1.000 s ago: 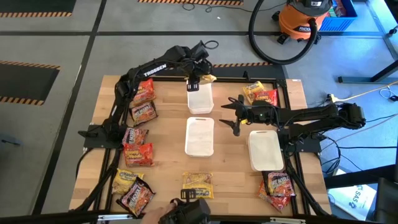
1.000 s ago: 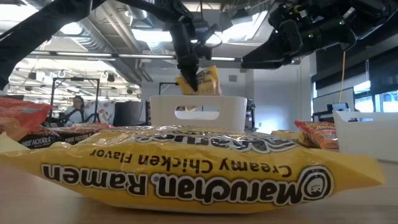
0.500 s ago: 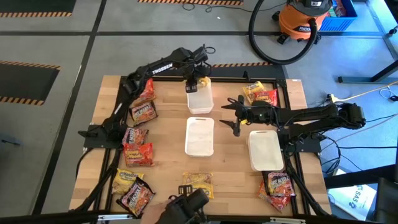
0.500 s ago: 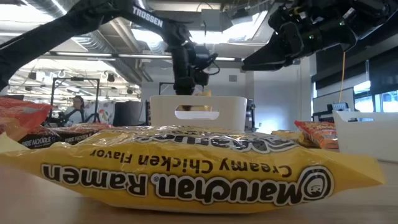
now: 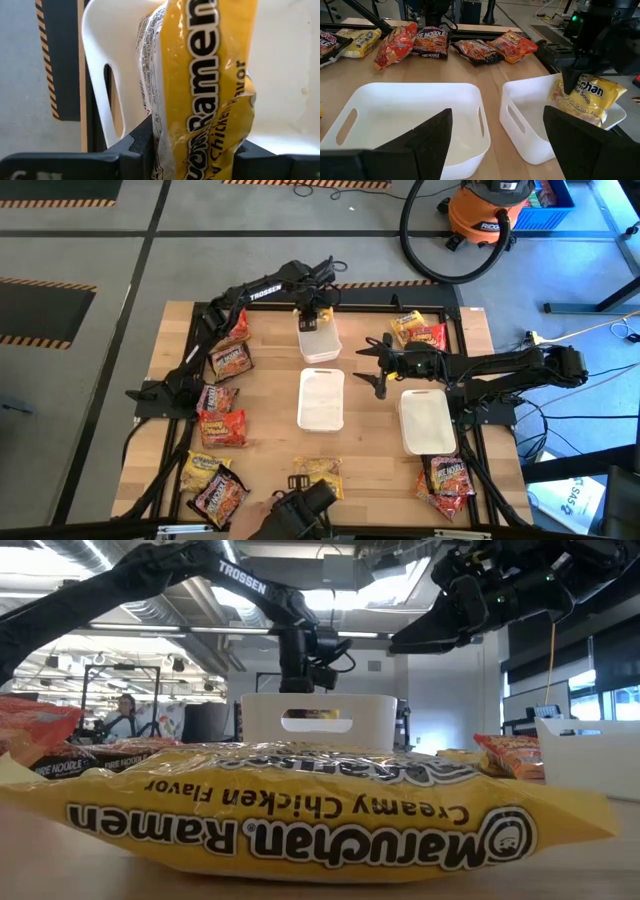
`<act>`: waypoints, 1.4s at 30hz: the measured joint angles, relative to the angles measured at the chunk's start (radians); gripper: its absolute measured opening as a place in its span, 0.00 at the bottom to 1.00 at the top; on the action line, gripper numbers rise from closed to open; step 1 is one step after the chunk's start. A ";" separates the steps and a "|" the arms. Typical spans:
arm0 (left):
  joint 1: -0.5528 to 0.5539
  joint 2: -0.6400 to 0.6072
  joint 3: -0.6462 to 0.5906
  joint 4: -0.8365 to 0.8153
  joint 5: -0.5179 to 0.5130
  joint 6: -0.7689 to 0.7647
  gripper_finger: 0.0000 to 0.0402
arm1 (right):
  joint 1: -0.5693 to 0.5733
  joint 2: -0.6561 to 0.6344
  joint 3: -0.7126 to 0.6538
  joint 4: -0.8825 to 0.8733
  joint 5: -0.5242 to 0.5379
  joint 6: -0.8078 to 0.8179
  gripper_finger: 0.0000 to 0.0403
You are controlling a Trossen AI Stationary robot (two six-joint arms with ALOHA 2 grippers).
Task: Sort Maruchan noodles
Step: Put the yellow noodle pack into the top white bin
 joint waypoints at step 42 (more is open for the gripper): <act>0.004 0.051 0.014 0.003 -0.227 0.007 0.44 | 0.000 0.105 0.000 0.081 -0.096 0.000 0.73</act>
